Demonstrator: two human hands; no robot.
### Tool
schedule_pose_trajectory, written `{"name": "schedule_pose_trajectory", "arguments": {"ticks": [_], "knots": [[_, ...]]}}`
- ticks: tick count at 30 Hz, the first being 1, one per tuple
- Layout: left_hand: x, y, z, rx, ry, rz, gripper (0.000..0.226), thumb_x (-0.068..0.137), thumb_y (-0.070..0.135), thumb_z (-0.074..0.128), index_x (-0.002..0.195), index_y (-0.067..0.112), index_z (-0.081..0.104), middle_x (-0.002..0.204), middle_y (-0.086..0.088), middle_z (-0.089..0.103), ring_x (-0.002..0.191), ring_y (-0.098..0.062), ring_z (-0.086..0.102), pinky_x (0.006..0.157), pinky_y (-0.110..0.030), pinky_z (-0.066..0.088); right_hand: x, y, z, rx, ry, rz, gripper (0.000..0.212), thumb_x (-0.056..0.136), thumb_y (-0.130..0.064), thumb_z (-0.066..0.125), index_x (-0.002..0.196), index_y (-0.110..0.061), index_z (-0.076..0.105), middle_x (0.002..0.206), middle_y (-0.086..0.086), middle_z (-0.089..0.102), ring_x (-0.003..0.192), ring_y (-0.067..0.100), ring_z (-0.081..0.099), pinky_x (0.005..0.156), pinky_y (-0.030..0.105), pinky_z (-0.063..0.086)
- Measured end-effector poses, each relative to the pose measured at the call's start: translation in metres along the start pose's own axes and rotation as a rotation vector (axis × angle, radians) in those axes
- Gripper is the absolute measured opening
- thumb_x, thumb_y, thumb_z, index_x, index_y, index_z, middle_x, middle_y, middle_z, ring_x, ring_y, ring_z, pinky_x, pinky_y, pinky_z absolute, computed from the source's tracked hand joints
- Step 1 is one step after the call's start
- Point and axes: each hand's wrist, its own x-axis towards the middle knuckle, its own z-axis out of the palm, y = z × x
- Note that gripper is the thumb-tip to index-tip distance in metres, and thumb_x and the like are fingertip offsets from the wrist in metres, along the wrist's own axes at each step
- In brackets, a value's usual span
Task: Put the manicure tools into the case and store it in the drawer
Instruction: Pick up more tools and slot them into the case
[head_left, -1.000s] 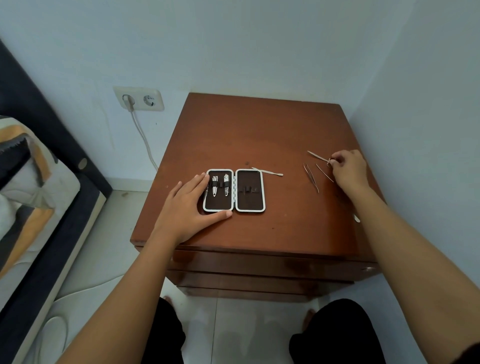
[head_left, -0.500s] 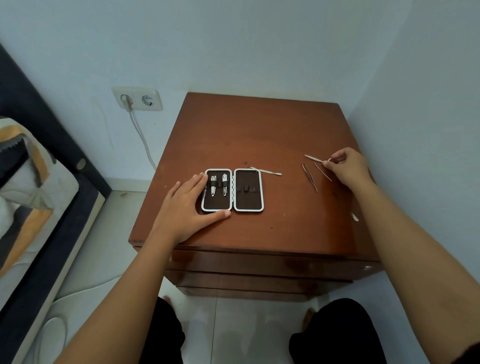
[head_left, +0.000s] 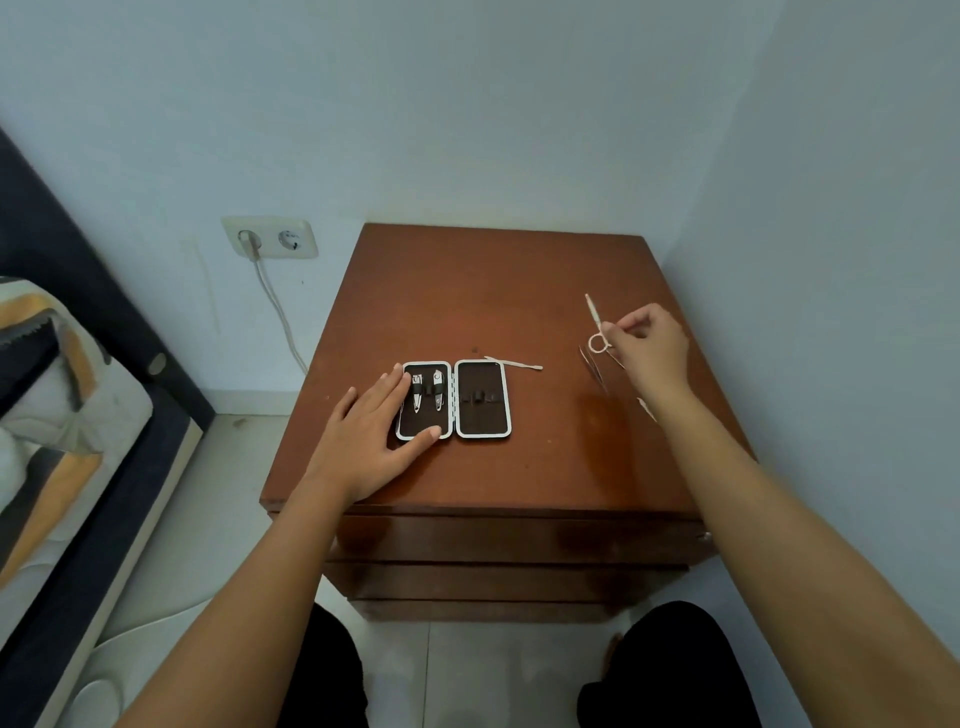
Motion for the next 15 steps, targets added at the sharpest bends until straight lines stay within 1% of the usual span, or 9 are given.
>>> {"name": "schedule_pose_trajectory", "arguments": {"ticks": [2,4,6,7,8,10,12,14,15], "knots": [[0.000,0.001,0.001,0.036,-0.023,0.002,0.093,0.073,0.077,0.013,0.150,0.024,0.010,0.158,0.010,0.004,0.144,-0.002,0.003,0.117,-0.033,-0.002,-0.027,-0.012,0.009,0.065,-0.081,-0.005,0.019,0.076,-0.016,0.070,0.068,-0.022,0.054,0.079,0.007,0.068,0.074,0.025,0.068,0.079,0.043,0.055],[-0.002,0.003,0.002,0.049,-0.040,-0.010,0.094,0.073,0.076,0.009,0.151,0.023,0.007,0.158,0.010,0.002,0.144,-0.003,0.001,0.117,-0.033,-0.003,-0.057,-0.019,0.022,0.122,-0.197,-0.006,0.009,0.078,-0.012,0.068,0.078,-0.015,0.060,0.074,0.003,0.066,0.064,0.019,0.065,0.078,0.041,0.054],[-0.004,0.006,0.002,0.037,-0.051,-0.033,0.095,0.072,0.075,0.007,0.151,0.022,0.006,0.158,0.008,0.001,0.144,-0.004,0.000,0.116,-0.034,-0.004,-0.086,-0.021,0.036,0.122,-0.292,-0.018,0.006,0.079,-0.010,0.067,0.084,-0.010,0.064,0.072,0.002,0.067,0.059,0.012,0.063,0.074,0.035,0.055],[-0.007,0.007,0.002,0.031,-0.052,-0.043,0.093,0.073,0.074,0.008,0.151,0.022,0.006,0.159,0.007,0.002,0.144,-0.005,0.000,0.116,-0.034,-0.004,-0.098,-0.021,0.043,0.109,-0.324,-0.024,0.005,0.079,-0.009,0.067,0.082,-0.011,0.065,0.071,0.002,0.067,0.057,0.009,0.063,0.072,0.030,0.055],[-0.009,0.009,0.002,0.027,-0.052,-0.052,0.091,0.075,0.072,0.009,0.150,0.022,0.007,0.159,0.007,0.003,0.145,-0.006,0.001,0.116,-0.033,-0.004,-0.109,-0.020,0.050,0.099,-0.351,-0.028,0.006,0.078,-0.009,0.068,0.079,-0.014,0.065,0.070,0.004,0.067,0.056,0.008,0.063,0.070,0.027,0.056],[-0.013,0.010,0.002,0.015,-0.048,-0.058,0.084,0.080,0.067,0.014,0.150,0.021,0.008,0.159,0.006,0.006,0.145,-0.007,0.004,0.116,-0.033,-0.002,-0.125,-0.019,0.060,0.095,-0.397,-0.008,0.013,0.077,-0.006,0.068,0.072,-0.017,0.066,0.068,0.007,0.066,0.057,0.013,0.063,0.069,0.029,0.059],[-0.017,0.009,0.002,0.002,-0.054,-0.053,0.073,0.089,0.058,0.024,0.151,0.020,0.009,0.159,0.004,0.009,0.145,-0.009,0.006,0.116,-0.032,0.000,-0.133,-0.018,0.065,0.091,-0.425,0.030,0.018,0.078,-0.005,0.068,0.068,-0.019,0.066,0.067,0.006,0.065,0.056,0.011,0.062,0.065,0.024,0.060],[-0.020,0.007,0.001,0.003,-0.046,-0.044,0.063,0.096,0.045,0.033,0.150,0.020,0.011,0.159,0.003,0.013,0.145,-0.010,0.009,0.116,-0.032,0.002,-0.138,-0.018,0.069,0.087,-0.430,0.055,0.014,0.079,-0.006,0.068,0.069,-0.017,0.068,0.069,0.005,0.066,0.057,0.009,0.062,0.061,0.017,0.058],[-0.022,0.008,0.000,-0.002,-0.034,-0.041,0.061,0.097,0.041,0.034,0.150,0.020,0.014,0.158,0.002,0.015,0.145,-0.011,0.011,0.116,-0.032,0.003,-0.138,-0.018,0.070,0.088,-0.424,0.068,0.012,0.079,-0.006,0.068,0.071,-0.015,0.069,0.070,0.006,0.067,0.058,0.009,0.063,0.062,0.017,0.057]]}}
